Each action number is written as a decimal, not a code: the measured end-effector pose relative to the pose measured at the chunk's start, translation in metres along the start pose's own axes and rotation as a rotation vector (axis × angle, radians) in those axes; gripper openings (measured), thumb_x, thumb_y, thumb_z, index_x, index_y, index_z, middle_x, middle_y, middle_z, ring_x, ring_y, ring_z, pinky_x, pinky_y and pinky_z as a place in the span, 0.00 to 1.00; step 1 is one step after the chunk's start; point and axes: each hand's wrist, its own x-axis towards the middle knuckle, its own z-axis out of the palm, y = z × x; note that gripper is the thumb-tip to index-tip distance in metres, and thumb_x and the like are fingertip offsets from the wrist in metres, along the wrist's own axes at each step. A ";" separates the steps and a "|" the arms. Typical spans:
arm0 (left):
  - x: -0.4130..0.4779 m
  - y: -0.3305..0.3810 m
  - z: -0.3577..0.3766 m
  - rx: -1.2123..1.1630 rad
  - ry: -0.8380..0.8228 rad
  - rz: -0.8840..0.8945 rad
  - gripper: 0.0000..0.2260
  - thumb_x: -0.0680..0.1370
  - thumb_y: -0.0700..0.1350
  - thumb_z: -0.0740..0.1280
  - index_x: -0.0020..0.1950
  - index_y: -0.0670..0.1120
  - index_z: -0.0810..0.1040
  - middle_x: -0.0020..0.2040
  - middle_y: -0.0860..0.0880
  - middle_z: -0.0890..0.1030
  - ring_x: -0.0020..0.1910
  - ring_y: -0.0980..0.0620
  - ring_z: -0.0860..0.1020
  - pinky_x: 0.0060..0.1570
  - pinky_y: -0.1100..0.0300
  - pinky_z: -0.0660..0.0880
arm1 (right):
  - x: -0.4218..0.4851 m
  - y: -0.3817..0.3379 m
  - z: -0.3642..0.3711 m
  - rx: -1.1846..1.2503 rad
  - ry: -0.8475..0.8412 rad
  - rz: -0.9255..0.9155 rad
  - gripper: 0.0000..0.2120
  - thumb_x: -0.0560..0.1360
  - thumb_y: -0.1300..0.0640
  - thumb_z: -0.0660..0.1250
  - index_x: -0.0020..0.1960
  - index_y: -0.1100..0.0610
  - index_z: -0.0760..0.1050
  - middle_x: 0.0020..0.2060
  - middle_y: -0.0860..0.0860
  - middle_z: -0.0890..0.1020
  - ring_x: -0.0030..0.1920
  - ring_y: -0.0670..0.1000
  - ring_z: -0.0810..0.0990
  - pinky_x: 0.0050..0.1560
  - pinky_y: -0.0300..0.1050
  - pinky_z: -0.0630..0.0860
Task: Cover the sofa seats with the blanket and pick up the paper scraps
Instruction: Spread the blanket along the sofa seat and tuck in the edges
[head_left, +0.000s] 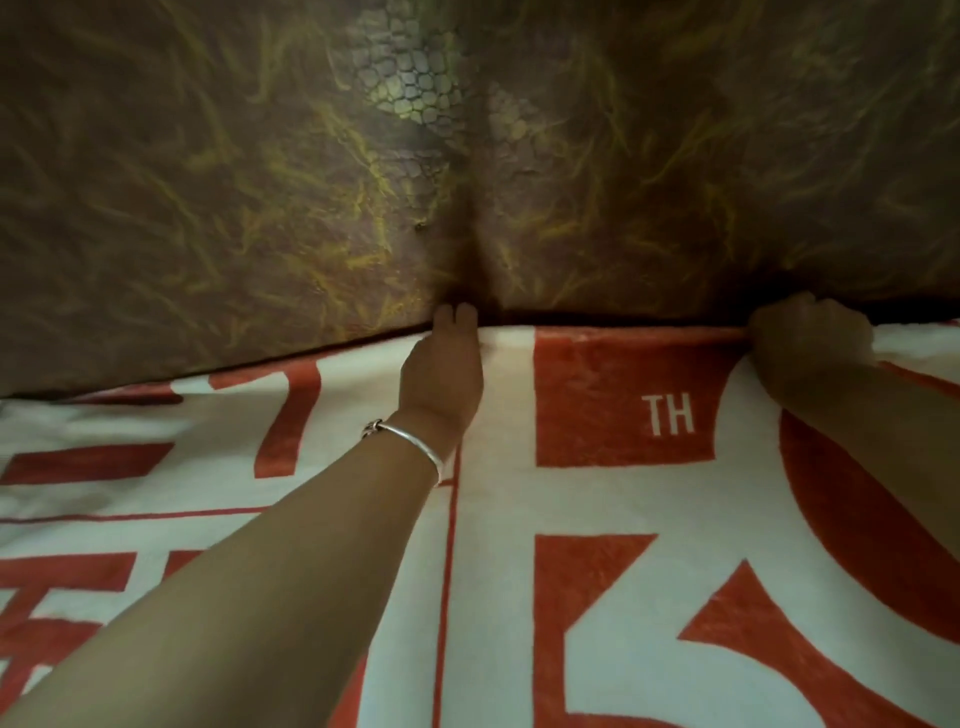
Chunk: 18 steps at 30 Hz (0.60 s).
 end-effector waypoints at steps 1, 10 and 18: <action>-0.001 -0.004 0.005 -0.086 0.005 0.029 0.19 0.77 0.33 0.55 0.69 0.40 0.65 0.68 0.39 0.66 0.58 0.38 0.74 0.58 0.50 0.70 | -0.001 -0.002 0.001 0.030 -0.006 0.016 0.10 0.80 0.63 0.58 0.50 0.67 0.77 0.44 0.62 0.79 0.46 0.61 0.79 0.44 0.51 0.75; -0.035 -0.056 0.032 -0.290 0.237 0.081 0.15 0.74 0.33 0.59 0.60 0.37 0.74 0.62 0.37 0.74 0.59 0.37 0.74 0.66 0.46 0.67 | -0.026 -0.110 -0.026 0.045 0.171 -0.319 0.12 0.75 0.66 0.56 0.55 0.67 0.74 0.49 0.65 0.77 0.46 0.65 0.79 0.43 0.54 0.78; -0.051 -0.145 0.048 -0.200 -0.143 -0.614 0.30 0.81 0.58 0.46 0.78 0.45 0.45 0.78 0.41 0.42 0.77 0.42 0.38 0.72 0.41 0.36 | -0.055 -0.230 0.003 0.151 -0.240 -0.681 0.29 0.81 0.43 0.46 0.78 0.52 0.44 0.78 0.51 0.45 0.78 0.52 0.42 0.76 0.55 0.43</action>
